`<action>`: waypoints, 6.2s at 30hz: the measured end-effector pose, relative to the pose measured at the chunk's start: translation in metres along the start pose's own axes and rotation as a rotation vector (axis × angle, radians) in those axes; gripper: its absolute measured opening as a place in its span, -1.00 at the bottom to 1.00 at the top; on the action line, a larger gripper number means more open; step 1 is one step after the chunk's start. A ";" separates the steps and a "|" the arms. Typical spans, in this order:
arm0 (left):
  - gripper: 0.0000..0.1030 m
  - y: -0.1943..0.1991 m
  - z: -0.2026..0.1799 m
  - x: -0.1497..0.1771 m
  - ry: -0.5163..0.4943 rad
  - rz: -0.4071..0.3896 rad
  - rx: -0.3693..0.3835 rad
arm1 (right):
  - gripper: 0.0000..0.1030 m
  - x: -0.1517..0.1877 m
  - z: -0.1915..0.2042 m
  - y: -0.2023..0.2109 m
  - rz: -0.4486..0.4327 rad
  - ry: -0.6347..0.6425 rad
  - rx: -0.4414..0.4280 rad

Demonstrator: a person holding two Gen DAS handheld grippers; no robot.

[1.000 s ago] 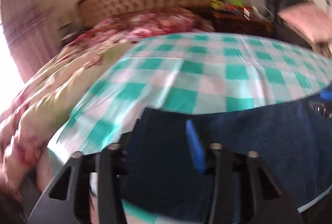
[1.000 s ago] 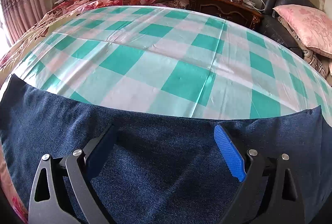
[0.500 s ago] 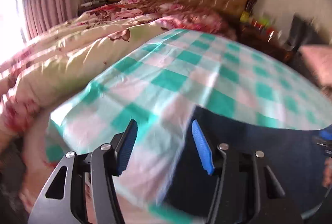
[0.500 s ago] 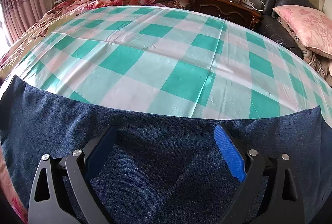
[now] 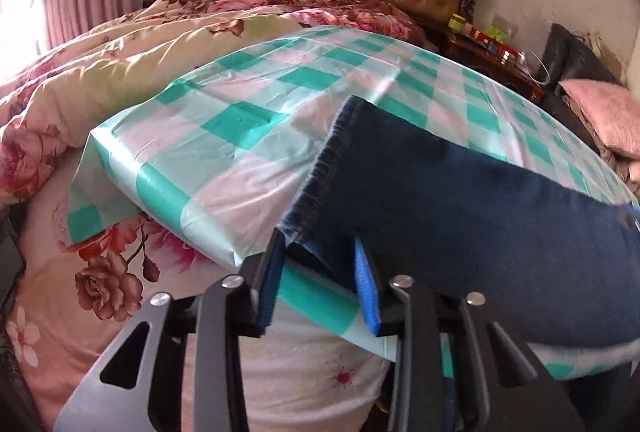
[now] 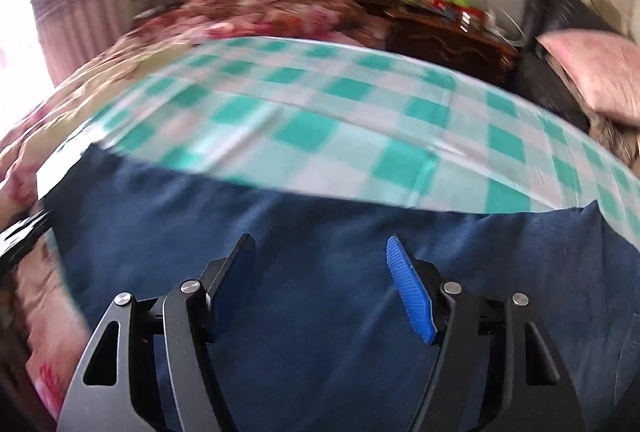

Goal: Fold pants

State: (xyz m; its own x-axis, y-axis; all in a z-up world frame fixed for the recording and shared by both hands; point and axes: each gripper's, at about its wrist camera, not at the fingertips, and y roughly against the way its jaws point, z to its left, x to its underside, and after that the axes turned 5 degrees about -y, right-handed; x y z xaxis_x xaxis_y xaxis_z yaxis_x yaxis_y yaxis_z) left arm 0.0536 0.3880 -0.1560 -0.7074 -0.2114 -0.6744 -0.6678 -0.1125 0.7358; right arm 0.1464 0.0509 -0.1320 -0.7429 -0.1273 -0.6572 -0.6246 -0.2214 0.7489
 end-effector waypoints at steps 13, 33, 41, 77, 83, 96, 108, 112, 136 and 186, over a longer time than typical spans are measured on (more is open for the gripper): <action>0.04 0.014 -0.008 -0.008 -0.026 -0.028 -0.152 | -0.34 0.052 0.003 -0.015 0.176 -0.048 0.115; -0.35 -0.061 -0.243 -0.057 -0.457 0.147 0.252 | -0.38 0.057 0.009 -0.014 0.139 -0.018 0.163; -0.39 -0.051 -0.172 -0.070 -0.331 0.098 0.082 | -0.36 0.059 0.010 -0.013 0.132 -0.011 0.160; -0.60 0.000 0.002 -0.012 -0.019 0.086 0.004 | -0.16 0.065 -0.033 -0.002 0.109 -0.051 0.292; -0.62 0.012 -0.004 -0.019 -0.003 0.058 -0.008 | -0.01 0.066 -0.033 -0.002 0.100 -0.051 0.311; -0.62 0.048 -0.027 -0.040 -0.083 -0.015 -0.052 | 0.45 0.069 -0.039 -0.001 0.062 -0.031 0.361; -0.94 0.152 -0.217 -0.055 -0.632 -0.263 -0.139 | 0.56 0.060 -0.130 0.051 0.079 -0.345 0.140; -0.94 0.160 -0.316 -0.015 -0.781 -0.286 0.008 | 0.56 0.068 -0.167 0.069 0.051 -0.443 0.148; -0.96 0.126 -0.428 0.106 -0.786 -0.238 0.310 | 0.58 0.039 -0.236 0.028 0.330 -0.660 -0.408; -0.86 -0.032 -0.261 -0.060 -0.366 0.065 0.458 | -0.26 0.044 -0.135 -0.005 0.208 -0.090 0.123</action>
State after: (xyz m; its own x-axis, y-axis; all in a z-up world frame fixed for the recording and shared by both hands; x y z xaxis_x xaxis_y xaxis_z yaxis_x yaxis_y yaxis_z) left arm 0.1779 0.1510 -0.1228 -0.7296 0.1543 -0.6663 -0.5948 0.3377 0.7295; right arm 0.1491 -0.0844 -0.1765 -0.8733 -0.0698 -0.4822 -0.4769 -0.0796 0.8753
